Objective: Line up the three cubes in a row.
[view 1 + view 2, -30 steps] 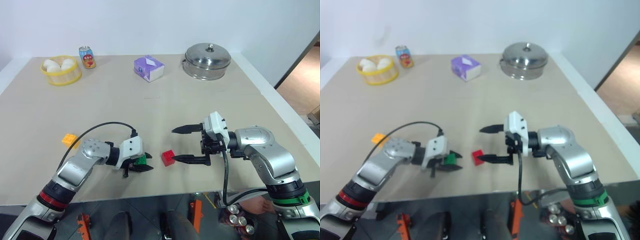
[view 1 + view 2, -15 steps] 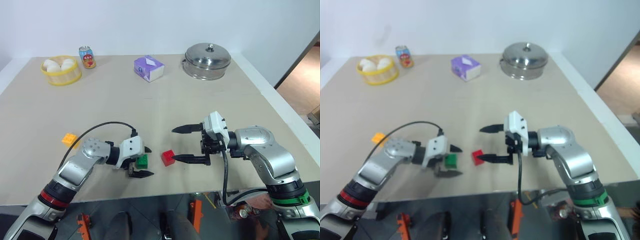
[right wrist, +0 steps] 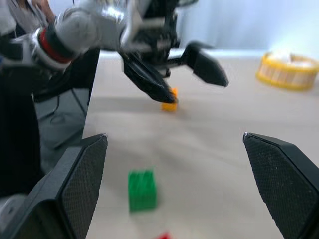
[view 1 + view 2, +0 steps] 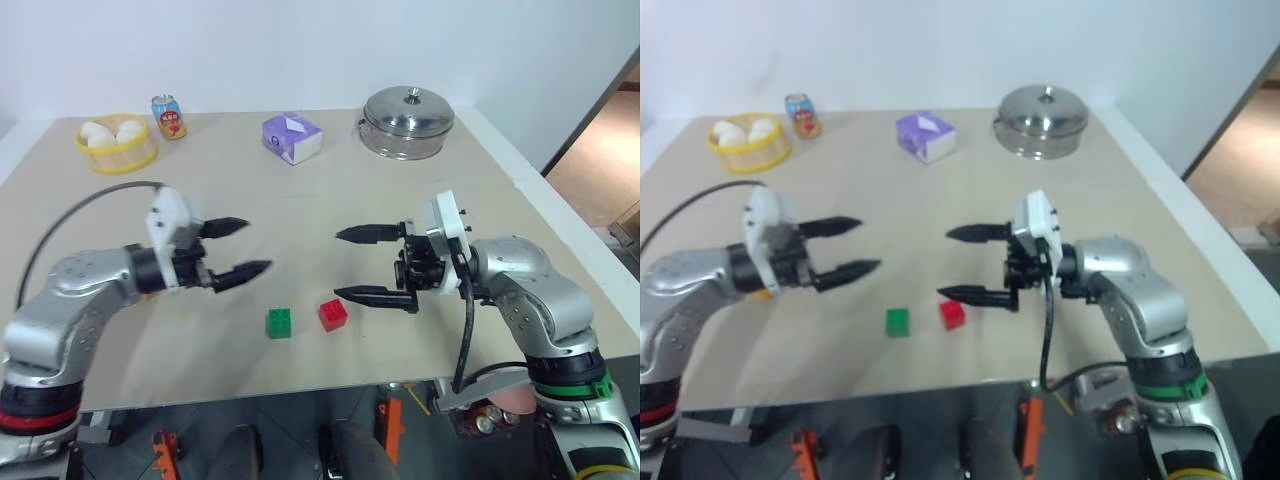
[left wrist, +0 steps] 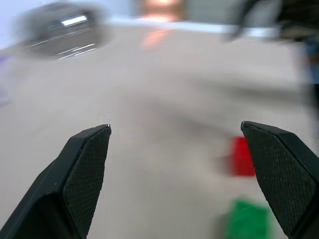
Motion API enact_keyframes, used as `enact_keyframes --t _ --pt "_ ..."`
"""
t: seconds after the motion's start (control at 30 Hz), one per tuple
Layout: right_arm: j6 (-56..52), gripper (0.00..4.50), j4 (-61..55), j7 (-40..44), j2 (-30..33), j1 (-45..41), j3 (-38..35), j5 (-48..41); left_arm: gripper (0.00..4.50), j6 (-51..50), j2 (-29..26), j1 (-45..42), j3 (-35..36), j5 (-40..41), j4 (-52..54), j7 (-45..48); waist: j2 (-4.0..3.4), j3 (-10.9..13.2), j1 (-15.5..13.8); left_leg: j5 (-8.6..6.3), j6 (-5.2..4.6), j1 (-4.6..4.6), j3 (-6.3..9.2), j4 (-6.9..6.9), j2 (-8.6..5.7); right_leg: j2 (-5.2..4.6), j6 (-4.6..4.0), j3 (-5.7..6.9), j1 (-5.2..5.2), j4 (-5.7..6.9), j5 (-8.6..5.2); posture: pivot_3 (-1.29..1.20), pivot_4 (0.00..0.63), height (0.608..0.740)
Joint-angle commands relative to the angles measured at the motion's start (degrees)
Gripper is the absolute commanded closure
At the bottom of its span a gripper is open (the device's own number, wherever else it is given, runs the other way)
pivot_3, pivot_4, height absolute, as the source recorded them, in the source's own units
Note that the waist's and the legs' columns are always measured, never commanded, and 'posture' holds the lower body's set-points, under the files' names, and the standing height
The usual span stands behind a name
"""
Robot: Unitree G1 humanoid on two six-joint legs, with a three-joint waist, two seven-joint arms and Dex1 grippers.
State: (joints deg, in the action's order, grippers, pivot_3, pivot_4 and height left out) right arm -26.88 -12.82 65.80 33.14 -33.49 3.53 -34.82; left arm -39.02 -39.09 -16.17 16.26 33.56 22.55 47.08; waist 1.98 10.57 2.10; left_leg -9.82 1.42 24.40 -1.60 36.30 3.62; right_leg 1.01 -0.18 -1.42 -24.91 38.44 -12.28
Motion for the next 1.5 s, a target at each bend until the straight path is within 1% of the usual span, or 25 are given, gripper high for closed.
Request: enact_keyframes --t 0.03,0.1,0.17,0.33,0.57,0.77,0.97,1.1,1.17,1.27,1.3,1.4,1.5 --pt "1.28 0.00 1.86 0.03 -2.52 -3.21 1.13 0.35 0.15 -1.06 -1.09 4.06 10.16 0.92 0.72 -5.33 0.01 0.00 0.11 0.00 0.00 0.00 -0.01 0.00 0.01 0.00 -0.01 0.00 -0.01 0.00 0.00 0.00 0.150 0.740" --pt "1.93 0.00 3.27 0.76 -4.05 -4.66 2.05 0.82 0.15 -0.70 -1.20 8.11 12.78 0.07 0.68 -6.79 0.00 0.00 0.11 0.00 0.00 0.02 -0.03 0.00 0.02 -0.01 -0.04 -0.01 -0.03 0.00 -0.01 0.00 0.150 0.740" --pt "2.59 0.00 4.31 1.67 -5.04 -5.42 2.96 1.28 0.15 0.23 -1.17 11.19 13.81 -0.86 0.13 -7.45 0.01 0.00 0.07 0.00 0.01 0.03 -0.09 -0.02 0.00 -0.07 -0.06 -0.04 -0.06 0.00 -0.02 0.00 0.150 0.740" --pt "4.52 0.00 6.30 3.41 -6.58 -6.13 5.16 3.04 0.15 2.61 -1.05 15.64 13.03 -3.41 -2.91 -8.51 0.04 -0.02 -0.62 -0.01 0.01 0.11 -0.11 -0.02 -0.04 -0.15 -0.31 -0.02 -0.10 -0.02 -0.18 0.00 0.150 0.740" --pt "4.63 0.00 6.27 3.48 -7.29 -6.43 5.05 3.53 0.15 4.87 0.46 14.52 11.29 -5.13 -8.79 -11.01 0.04 -0.02 -0.78 0.00 0.02 0.10 -0.18 -0.02 0.00 -0.16 -0.36 -0.02 -0.14 -0.02 -0.15 0.00 0.150 0.740" --pt "4.16 0.00 5.21 2.50 -7.17 -5.89 4.81 3.58 0.15 7.38 0.11 12.23 7.74 -8.29 -15.61 -11.40 0.04 -0.02 -0.78 -0.01 0.02 0.11 -0.20 -0.07 0.03 -0.13 -0.37 -0.02 -0.18 -0.02 -0.15 0.00 0.150 0.740" --pt "3.68 0.00 4.35 1.89 -6.91 -5.52 4.53 3.46 0.15 7.83 0.39 9.88 4.37 -10.82 -20.11 -12.25 0.05 -0.02 -0.78 -0.01 0.02 0.14 -0.25 -0.09 0.03 -0.15 -0.35 -0.03 -0.22 -0.02 -0.14 0.00 0.150 0.740" --pt "3.37 0.00 3.94 1.48 -6.64 -5.32 4.26 3.30 1.22 8.35 0.68 9.21 3.74 -11.46 -21.17 -12.48 0.05 -0.03 -0.78 -0.01 0.02 0.16 -0.28 -0.10 0.04 -0.16 -0.32 -0.04 -0.25 -0.02 -0.12 0.00 0.150 0.740" --pt "3.25 0.00 3.69 1.28 -6.51 -5.13 4.23 3.21 2.04 8.40 0.85 9.00 3.58 -11.35 -21.31 -12.23 0.05 -0.03 -0.78 -0.01 0.02 0.16 -0.28 -0.11 0.04 -0.16 -0.31 -0.04 -0.26 -0.02 -0.12 0.00 0.150 0.740" --pt "3.04 0.00 3.34 1.08 -6.42 -4.90 4.15 3.12 3.05 8.50 0.98 8.95 3.23 -11.27 -21.28 -11.91 0.05 -0.03 -0.78 -0.01 0.02 0.16 -0.28 -0.11 0.04 -0.17 -0.30 -0.04 -0.26 -0.02 -0.12 0.00 0.150 0.740" --pt "2.98 0.00 3.28 1.04 -6.39 -4.87 4.10 3.11 3.12 8.57 0.95 9.04 3.11 -11.38 -21.19 -11.84 0.06 -0.03 -0.78 -0.01 0.02 0.16 -0.29 -0.11 0.04 -0.17 -0.29 -0.04 -0.26 -0.02 -0.11 0.00 0.150 0.740" --pt "2.59 0.00 2.84 0.99 -5.98 -4.63 3.92 3.03 3.12 10.47 -0.12 10.10 1.54 -12.00 -19.96 -9.10 0.05 -0.03 -0.78 -0.01 0.02 0.16 -0.29 -0.11 0.03 -0.18 -0.30 -0.04 -0.26 -0.02 -0.11 0.00 0.150 0.740" --pt "0.07 0.00 0.02 2.76 -2.81 -2.86 3.12 1.28 3.12 12.93 -3.17 12.03 -3.15 -8.30 -12.23 3.38 0.08 -0.04 -0.87 -0.01 0.03 0.21 -0.31 -0.11 0.03 -0.19 -0.34 -0.04 -0.29 -0.03 -0.14 0.00 0.150 0.740"
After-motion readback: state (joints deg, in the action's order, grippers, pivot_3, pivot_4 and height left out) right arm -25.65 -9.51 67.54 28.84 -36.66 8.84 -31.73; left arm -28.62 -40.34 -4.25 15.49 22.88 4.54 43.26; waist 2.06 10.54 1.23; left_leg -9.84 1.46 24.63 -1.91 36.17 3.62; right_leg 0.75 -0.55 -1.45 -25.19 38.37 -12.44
